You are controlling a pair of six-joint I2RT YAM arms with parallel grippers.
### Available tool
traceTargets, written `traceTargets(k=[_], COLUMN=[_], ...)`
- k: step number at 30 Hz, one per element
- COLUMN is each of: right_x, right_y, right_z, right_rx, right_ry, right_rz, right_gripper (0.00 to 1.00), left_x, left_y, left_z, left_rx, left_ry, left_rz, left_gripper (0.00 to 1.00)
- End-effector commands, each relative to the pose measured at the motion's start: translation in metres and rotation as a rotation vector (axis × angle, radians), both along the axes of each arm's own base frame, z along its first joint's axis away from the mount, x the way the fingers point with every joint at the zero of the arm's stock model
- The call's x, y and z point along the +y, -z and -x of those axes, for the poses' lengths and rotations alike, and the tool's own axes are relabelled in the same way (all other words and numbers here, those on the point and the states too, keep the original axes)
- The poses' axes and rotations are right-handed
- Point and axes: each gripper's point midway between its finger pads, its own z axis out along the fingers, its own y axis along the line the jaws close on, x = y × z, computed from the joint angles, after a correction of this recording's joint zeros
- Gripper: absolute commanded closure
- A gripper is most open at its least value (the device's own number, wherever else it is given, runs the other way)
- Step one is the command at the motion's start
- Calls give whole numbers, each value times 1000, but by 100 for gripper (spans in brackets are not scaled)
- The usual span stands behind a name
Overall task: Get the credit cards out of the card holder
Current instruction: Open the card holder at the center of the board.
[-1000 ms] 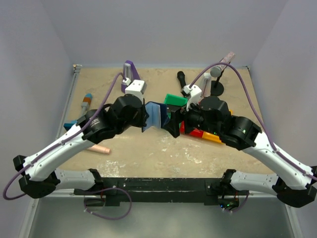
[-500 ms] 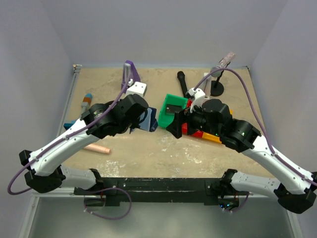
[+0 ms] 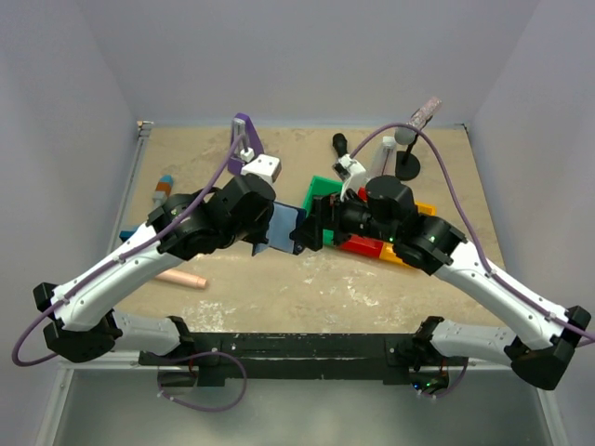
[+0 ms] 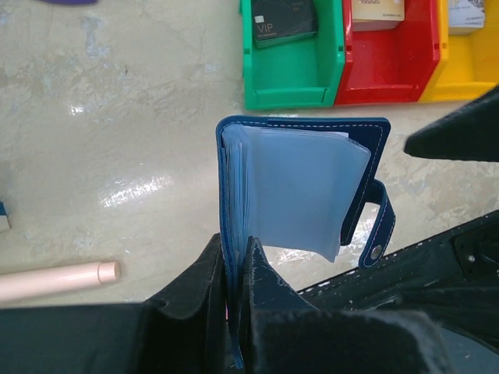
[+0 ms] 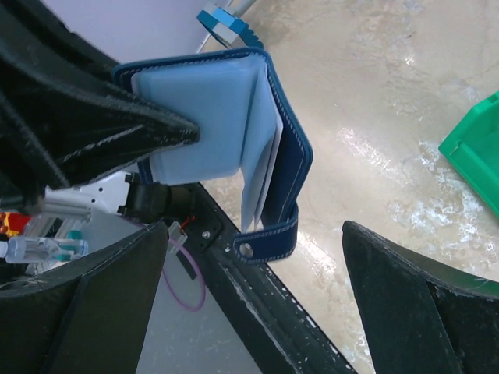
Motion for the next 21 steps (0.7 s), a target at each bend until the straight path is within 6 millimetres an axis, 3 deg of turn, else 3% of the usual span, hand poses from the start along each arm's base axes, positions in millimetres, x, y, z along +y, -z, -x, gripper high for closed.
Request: traceTargets(k=[1,10,21], right_x=[8,21,17], right_y=[-13,5,11], right_z=[-16,-26,-13], right_rx=[-10,39,53], right_ry=[37,11,-86], right_rz=[-2,72,-7], right_gripper=[1,5,51], left_x=[-12,-17,-21], left_y=[-17,-26,-34], left_z=[5,11,22], left_rx=[-17,-23,-51], left_ry=[30,70,150], left_rz=[95,164,268], left_gripper=[100,100,100])
